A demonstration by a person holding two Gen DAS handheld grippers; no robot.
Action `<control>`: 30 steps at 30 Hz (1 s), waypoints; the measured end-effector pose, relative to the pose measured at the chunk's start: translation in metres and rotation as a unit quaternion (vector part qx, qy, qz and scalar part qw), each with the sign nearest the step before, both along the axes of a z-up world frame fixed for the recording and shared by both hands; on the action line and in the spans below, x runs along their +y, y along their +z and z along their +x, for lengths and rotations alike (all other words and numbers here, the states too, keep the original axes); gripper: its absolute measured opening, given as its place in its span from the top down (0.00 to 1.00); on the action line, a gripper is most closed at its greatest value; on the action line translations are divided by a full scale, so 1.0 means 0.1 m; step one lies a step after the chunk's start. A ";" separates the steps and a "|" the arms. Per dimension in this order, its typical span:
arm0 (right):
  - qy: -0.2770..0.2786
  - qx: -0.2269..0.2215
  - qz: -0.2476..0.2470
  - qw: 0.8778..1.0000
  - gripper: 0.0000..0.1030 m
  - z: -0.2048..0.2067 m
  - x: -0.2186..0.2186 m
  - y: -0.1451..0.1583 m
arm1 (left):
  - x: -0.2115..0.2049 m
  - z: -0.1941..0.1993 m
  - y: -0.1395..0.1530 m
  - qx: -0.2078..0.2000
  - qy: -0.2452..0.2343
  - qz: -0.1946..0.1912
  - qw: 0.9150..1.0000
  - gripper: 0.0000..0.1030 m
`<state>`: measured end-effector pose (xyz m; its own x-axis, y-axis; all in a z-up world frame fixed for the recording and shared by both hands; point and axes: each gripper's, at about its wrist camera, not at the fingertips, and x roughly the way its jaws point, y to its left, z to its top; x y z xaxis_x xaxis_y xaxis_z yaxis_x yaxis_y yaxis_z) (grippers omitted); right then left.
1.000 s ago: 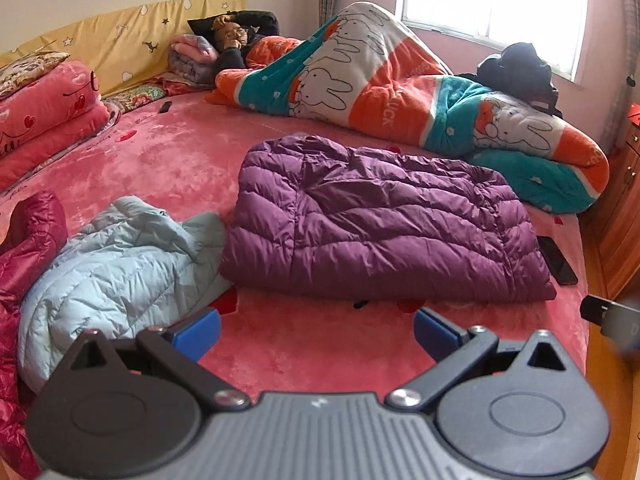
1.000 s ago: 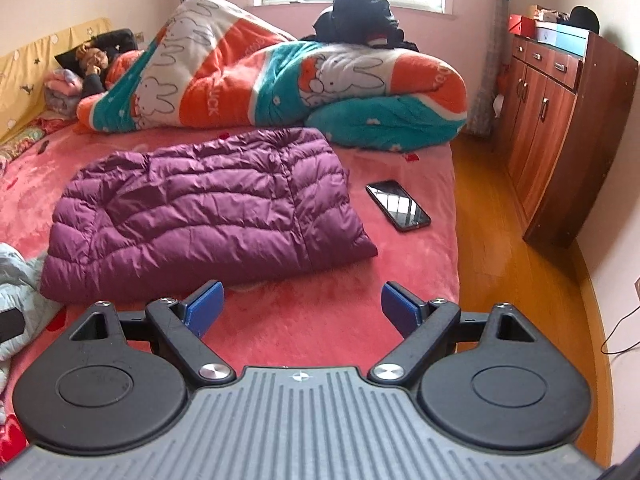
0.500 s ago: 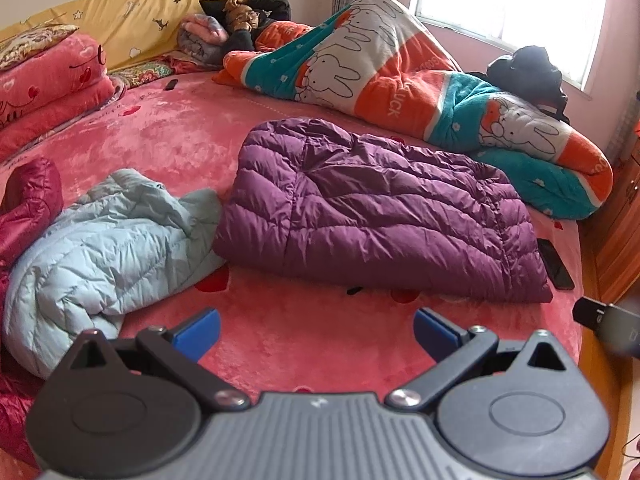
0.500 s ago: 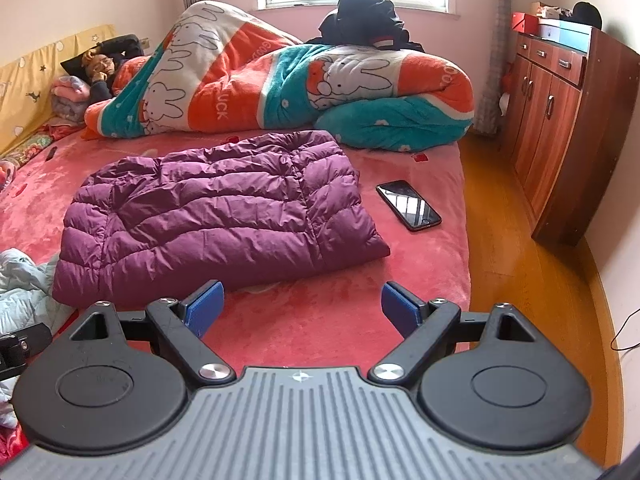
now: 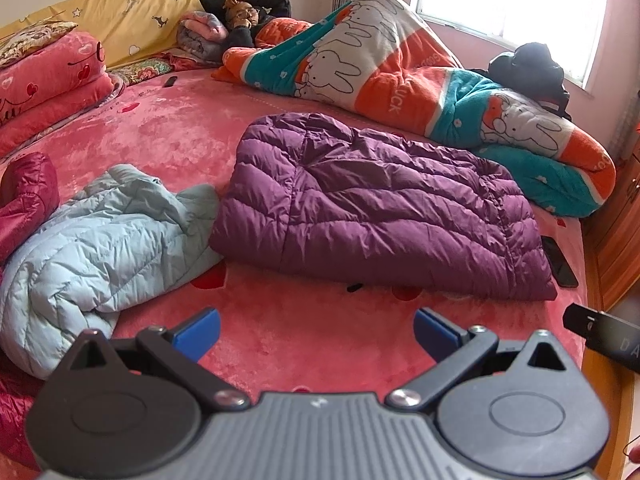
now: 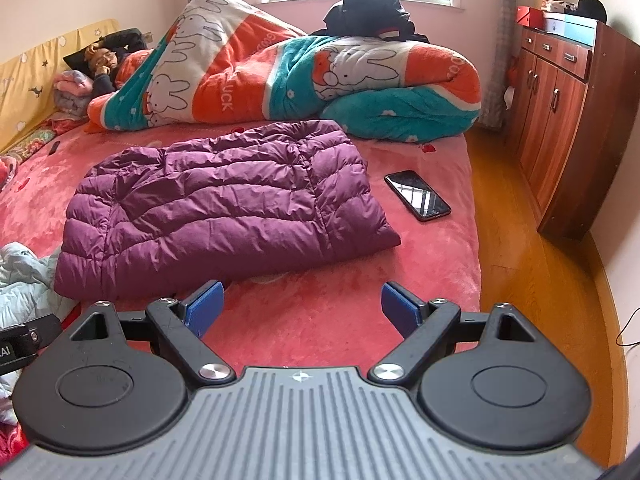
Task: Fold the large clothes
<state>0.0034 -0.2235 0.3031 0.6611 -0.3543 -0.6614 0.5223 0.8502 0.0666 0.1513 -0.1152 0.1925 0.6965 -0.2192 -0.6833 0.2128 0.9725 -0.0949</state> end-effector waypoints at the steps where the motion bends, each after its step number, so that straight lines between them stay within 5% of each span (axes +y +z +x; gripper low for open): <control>1: 0.000 0.000 0.000 1.000 0.00 0.00 0.00 -0.01 | 0.00 0.00 0.00 -0.001 -0.001 0.001 1.000 0.01; 30: 0.015 0.002 0.003 1.000 0.00 0.00 -0.04 -0.07 | -0.03 -0.02 -0.08 -0.009 -0.007 0.010 1.000 0.01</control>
<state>0.0038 -0.2272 0.2965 0.6678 -0.3308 -0.6668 0.4976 0.8646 0.0694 0.1491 -0.1184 0.1847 0.7053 -0.2158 -0.6752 0.2288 0.9709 -0.0713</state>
